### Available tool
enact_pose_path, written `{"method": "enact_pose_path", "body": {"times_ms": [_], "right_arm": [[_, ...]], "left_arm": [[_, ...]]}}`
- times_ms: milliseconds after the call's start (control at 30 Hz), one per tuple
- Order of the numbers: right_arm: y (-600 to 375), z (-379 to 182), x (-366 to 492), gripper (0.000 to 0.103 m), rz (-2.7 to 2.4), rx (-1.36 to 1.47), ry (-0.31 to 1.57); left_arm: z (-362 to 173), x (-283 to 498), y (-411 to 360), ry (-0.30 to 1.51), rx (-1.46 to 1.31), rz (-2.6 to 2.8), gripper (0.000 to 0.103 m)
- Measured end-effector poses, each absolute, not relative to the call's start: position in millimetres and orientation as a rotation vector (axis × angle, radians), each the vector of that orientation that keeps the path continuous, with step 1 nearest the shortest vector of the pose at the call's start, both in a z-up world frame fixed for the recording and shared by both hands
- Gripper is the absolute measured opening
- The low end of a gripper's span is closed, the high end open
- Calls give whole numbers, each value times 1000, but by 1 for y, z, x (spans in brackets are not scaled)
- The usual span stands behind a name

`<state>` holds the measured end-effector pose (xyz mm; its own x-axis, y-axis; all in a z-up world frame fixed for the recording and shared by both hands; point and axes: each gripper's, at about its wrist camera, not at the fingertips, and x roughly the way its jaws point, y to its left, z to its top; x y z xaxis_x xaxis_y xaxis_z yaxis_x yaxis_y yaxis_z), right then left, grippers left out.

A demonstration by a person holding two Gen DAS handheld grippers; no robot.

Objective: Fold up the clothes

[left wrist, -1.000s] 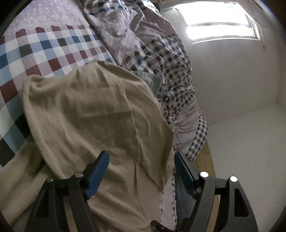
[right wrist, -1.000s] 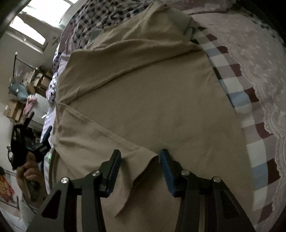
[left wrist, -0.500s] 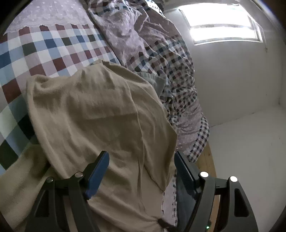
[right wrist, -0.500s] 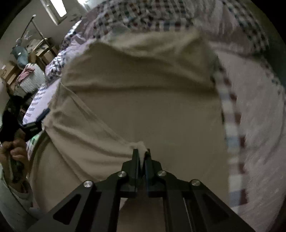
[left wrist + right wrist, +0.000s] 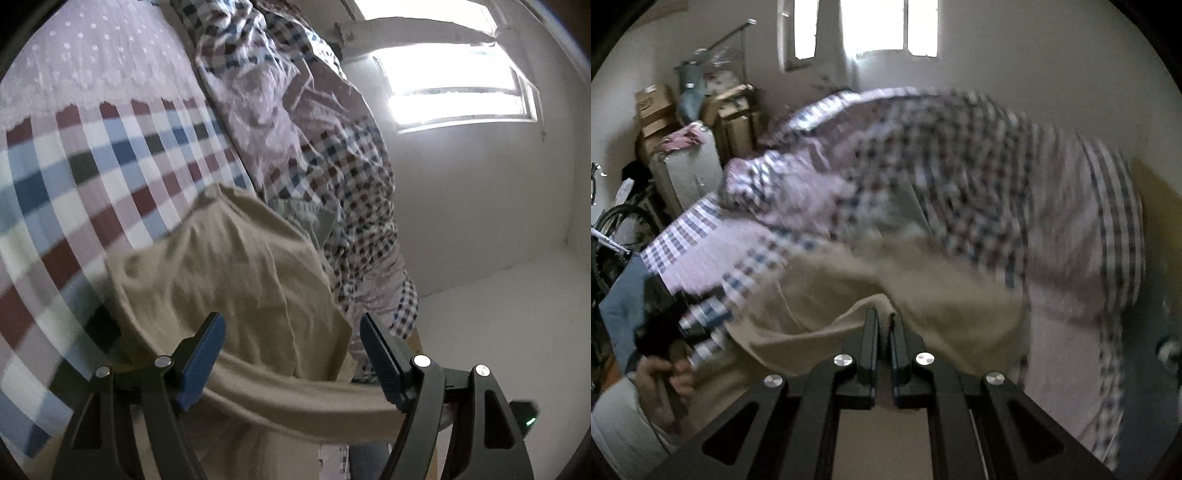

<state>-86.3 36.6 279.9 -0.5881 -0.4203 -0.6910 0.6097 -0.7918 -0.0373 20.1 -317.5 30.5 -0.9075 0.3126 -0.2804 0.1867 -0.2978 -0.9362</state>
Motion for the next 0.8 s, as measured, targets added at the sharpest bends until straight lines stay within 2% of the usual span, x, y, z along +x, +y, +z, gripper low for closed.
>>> {"method": "enact_pose_path", "body": {"times_ms": [267,567,767,800], "right_arm": [[-71,382,-85,3,-2310,721,479],[-63,417,-92,3,-2376,654,472],[-56,438,-98,3,-2421,617,465],[-40,417,-112,3,-2438,685,451]], "left_arm": [[36,34,-340,-1878,-530,2336,78],[33,56,-367,-1976,-371,2356,80],[17,27,-347,-1856,-662,2361,81],[15,22,-342,-1823,-717,2373,81]]}}
